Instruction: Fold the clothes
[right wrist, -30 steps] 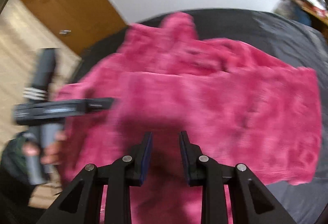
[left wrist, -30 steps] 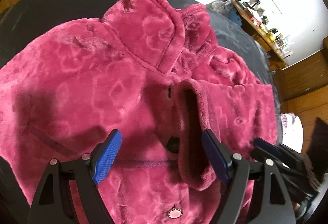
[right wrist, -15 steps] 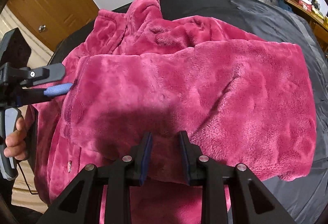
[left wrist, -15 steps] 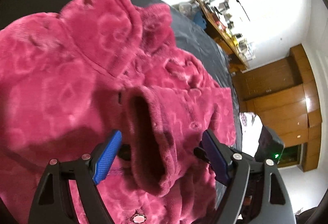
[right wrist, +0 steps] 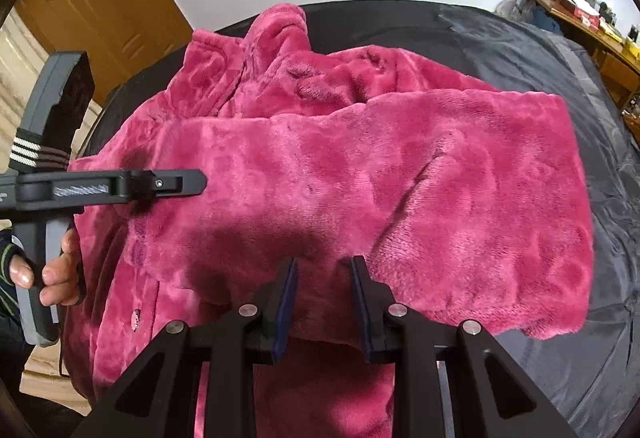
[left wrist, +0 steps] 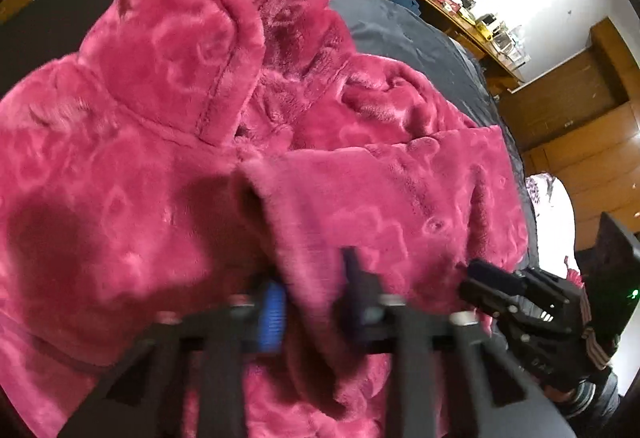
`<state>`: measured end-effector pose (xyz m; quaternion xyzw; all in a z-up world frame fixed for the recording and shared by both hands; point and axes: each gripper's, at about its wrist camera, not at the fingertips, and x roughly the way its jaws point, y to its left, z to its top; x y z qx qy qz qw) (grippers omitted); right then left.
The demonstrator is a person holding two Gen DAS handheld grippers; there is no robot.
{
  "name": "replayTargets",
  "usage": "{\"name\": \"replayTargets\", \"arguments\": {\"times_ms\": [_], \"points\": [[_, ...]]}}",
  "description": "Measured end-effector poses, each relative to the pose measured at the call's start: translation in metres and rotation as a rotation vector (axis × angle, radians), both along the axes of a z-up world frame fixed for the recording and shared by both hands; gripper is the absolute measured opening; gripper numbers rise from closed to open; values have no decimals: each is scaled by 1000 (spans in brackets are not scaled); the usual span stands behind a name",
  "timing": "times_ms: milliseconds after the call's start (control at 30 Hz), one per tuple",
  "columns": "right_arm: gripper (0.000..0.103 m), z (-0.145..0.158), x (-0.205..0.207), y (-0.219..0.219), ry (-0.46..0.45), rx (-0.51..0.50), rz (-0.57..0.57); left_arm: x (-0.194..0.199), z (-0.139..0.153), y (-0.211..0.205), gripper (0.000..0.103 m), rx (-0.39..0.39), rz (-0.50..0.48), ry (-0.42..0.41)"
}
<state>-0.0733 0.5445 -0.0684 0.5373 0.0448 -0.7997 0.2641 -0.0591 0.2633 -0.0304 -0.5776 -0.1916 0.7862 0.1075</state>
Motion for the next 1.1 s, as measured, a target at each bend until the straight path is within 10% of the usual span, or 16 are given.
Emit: {"name": "replayTargets", "arguments": {"times_ms": [300, 633, 1100], "points": [[28, 18, 6, 4, 67, 14, -28, 10, 52, -13, 12, -22, 8, 137], [28, 24, 11, 2, 95, 16, -36, 33, 109, -103, 12, -80, 244, 247], [28, 29, 1, -13, 144, 38, -26, 67, 70, -173, 12, -197, 425, 134]]}}
